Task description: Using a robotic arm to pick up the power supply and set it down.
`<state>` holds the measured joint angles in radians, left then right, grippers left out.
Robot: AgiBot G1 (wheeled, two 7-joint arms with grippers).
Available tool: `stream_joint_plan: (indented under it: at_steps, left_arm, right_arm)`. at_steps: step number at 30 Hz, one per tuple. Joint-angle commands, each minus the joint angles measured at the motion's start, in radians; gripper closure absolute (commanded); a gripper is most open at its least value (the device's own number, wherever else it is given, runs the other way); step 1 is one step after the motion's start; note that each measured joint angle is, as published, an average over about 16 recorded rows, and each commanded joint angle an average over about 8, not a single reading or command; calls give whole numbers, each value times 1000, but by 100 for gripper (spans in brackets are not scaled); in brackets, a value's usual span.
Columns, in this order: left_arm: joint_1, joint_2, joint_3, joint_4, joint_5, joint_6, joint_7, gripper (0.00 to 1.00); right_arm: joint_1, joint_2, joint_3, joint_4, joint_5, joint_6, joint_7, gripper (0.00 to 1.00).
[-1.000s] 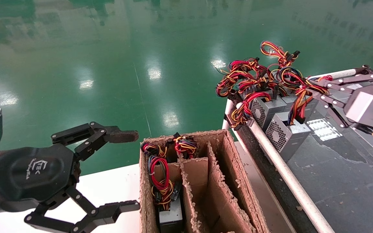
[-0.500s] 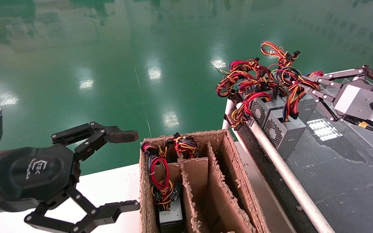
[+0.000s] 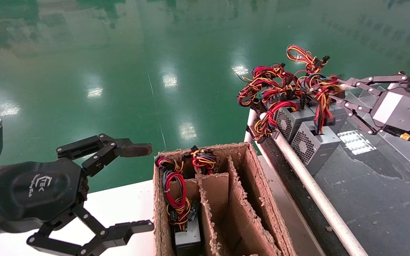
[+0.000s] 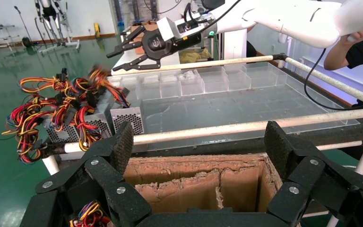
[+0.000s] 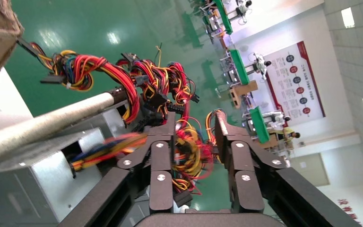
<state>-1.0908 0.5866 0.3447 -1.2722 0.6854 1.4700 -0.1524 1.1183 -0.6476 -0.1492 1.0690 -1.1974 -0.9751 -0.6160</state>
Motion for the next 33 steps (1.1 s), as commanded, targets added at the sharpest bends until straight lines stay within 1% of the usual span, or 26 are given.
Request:
stream_joint_plan:
  at_steps: [1,7,11,15,19,33]
  left_arm:
    - [0,0,0,0,0,0,0,0]
    - [0,0,0,0,0,0,0,0]
    - [0,0,0,0,0,0,0,0]
    - [0,0,0,0,0,0,0,0]
    - [0,0,0,0,0,0,0,0]
    - [0,0,0,1,-1,0,0,0]
  right_arm:
    - [0,2,0,-1,2,-3,6,0]
    - [11,25,7,-1,52,-57,81,0]
    - [25,37,24,-36,144,-129,184,0]
    - [44,41,34,-96,249,-217,299,0]
    - [52,42,31,-122,303,-269,359,0]
    - [31,41,-6,-48,346,-332,466,0]
